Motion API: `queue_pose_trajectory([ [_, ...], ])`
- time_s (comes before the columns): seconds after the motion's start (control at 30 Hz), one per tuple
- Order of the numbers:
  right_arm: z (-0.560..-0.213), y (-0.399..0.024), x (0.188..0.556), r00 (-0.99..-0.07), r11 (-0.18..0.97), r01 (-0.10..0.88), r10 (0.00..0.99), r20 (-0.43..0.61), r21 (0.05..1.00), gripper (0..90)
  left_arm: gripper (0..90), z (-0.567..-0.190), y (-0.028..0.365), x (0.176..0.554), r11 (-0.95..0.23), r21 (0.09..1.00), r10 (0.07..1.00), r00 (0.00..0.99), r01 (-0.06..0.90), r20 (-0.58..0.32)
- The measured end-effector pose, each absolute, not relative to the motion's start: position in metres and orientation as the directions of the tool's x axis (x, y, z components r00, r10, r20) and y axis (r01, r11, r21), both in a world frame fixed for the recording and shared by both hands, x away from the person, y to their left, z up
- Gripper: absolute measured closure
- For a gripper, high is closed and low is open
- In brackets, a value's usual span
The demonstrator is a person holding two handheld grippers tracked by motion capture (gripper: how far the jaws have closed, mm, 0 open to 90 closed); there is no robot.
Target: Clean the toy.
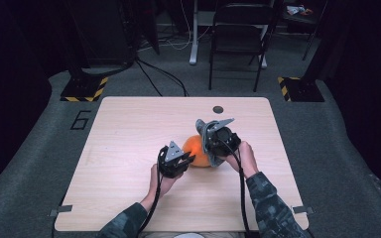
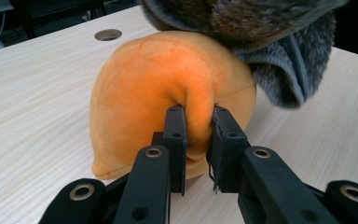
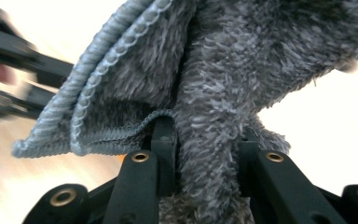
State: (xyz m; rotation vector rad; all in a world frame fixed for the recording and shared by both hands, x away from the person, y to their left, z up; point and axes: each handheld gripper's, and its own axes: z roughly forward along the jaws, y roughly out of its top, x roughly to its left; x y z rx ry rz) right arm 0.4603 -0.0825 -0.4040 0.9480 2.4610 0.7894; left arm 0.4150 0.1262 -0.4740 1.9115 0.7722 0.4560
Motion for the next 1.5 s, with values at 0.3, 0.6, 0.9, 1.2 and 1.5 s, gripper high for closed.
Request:
queue_pose_trajectory([
  [0.3,-0.449,-0.115,0.489,-0.609,0.601,0.649,0.778,-0.155,0.466,69.8,78.1,-0.475,0.130,0.418,-0.293,0.899,0.702,0.712,0.326,-0.029],
  [0.6,-0.445,-0.130,0.493,-0.577,0.542,0.670,0.810,-0.105,0.507,69.7,77.9,-0.475,0.132,0.419,-0.287,0.899,0.700,0.714,0.330,-0.038],
  [0.9,-0.406,-0.108,0.473,-0.672,0.559,0.579,0.739,-0.041,0.593,69.7,75.3,-0.476,0.133,0.420,-0.284,0.900,0.705,0.708,0.330,-0.038],
  [1.2,-0.423,-0.102,0.478,-0.639,0.538,0.585,0.766,-0.063,0.606,69.7,56.2,-0.478,0.127,0.416,-0.348,0.879,0.720,0.693,0.326,0.028],
  [1.5,-0.425,-0.101,0.478,-0.659,0.551,0.569,0.749,-0.061,0.610,69.6,60.8,-0.485,0.119,0.417,-0.371,0.885,0.736,0.670,0.281,0.096],
])
